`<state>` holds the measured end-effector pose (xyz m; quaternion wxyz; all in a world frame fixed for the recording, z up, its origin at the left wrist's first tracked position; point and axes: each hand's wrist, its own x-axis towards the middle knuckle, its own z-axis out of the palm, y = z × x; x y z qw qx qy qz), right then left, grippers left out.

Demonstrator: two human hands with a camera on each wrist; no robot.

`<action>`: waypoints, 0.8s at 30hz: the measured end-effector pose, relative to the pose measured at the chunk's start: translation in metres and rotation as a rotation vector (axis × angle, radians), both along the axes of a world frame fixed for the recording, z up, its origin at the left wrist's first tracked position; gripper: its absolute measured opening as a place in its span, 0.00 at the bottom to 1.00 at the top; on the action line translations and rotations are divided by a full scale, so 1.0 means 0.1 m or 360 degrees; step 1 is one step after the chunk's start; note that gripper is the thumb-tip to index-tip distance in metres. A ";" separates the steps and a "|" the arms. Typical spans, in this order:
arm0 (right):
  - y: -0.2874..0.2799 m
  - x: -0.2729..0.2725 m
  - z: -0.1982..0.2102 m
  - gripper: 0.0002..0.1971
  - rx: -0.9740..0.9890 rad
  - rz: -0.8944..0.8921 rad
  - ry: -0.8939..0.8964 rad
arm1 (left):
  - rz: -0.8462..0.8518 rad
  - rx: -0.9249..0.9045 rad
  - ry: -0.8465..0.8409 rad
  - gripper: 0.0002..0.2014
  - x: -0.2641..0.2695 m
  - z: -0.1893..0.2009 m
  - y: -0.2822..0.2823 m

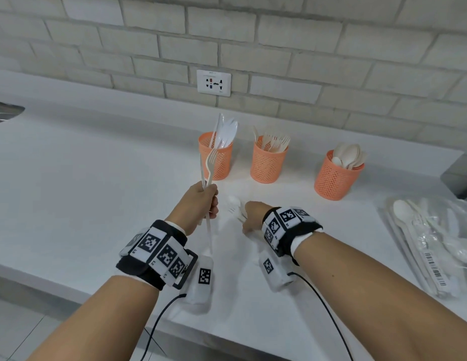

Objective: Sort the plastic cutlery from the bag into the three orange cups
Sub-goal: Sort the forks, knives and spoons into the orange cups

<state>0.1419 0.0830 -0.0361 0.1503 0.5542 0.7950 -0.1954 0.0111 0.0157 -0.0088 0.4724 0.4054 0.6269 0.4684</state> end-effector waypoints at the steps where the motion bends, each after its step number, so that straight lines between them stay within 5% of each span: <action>1: 0.01 0.01 -0.01 0.08 -0.0005 0.0024 -0.0023 | -0.0005 -0.0003 0.0007 0.11 0.00 0.01 0.00; 7: 0.00 0.07 -0.05 0.19 0.0033 0.0196 -0.0099 | -0.0043 -0.0004 0.0030 0.11 0.04 0.02 0.00; 15: 0.03 0.44 0.33 0.03 0.0090 0.0197 0.0342 | -0.0106 -0.0010 0.0016 0.10 0.14 0.03 -0.01; 20: -0.15 0.84 0.35 0.18 -0.0025 0.0295 0.0162 | -0.0147 -0.0007 -0.0048 0.11 0.24 0.03 0.02; 24: -0.24 1.02 0.09 0.14 -0.0096 0.0287 0.0117 | -0.0155 -0.0026 -0.0158 0.09 0.35 0.05 0.06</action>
